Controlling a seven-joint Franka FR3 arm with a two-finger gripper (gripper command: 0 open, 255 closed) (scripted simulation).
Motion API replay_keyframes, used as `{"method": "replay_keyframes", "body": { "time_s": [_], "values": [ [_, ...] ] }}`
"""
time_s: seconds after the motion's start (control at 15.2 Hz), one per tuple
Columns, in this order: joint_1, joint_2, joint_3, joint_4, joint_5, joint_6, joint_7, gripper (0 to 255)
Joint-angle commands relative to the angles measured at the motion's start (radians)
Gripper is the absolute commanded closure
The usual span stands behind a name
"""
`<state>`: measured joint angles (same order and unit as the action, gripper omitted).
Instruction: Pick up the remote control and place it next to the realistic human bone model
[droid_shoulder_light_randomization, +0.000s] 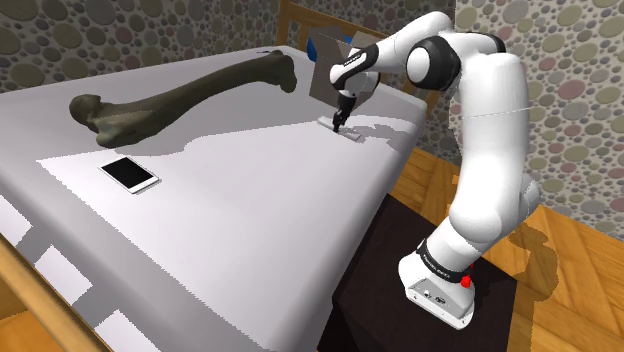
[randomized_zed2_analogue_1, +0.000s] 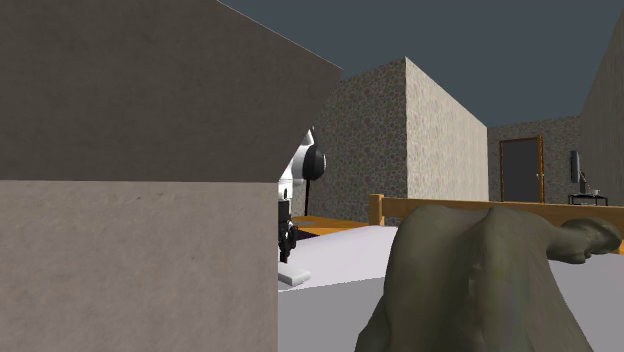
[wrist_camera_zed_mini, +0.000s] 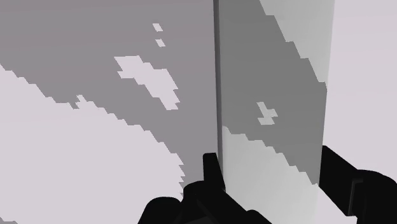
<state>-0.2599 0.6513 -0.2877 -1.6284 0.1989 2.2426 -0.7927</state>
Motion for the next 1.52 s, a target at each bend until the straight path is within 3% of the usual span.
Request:
{"method": "replay_keyframes", "body": {
  "time_s": [0.0, 1.45],
  "values": [
    [0.002, -0.014, -0.003, 0.004, -0.004, -0.017, 0.003, 255],
    [0.018, -0.150, -0.033, 0.097, -0.051, -0.242, 0.029, 255]
  ]
}}
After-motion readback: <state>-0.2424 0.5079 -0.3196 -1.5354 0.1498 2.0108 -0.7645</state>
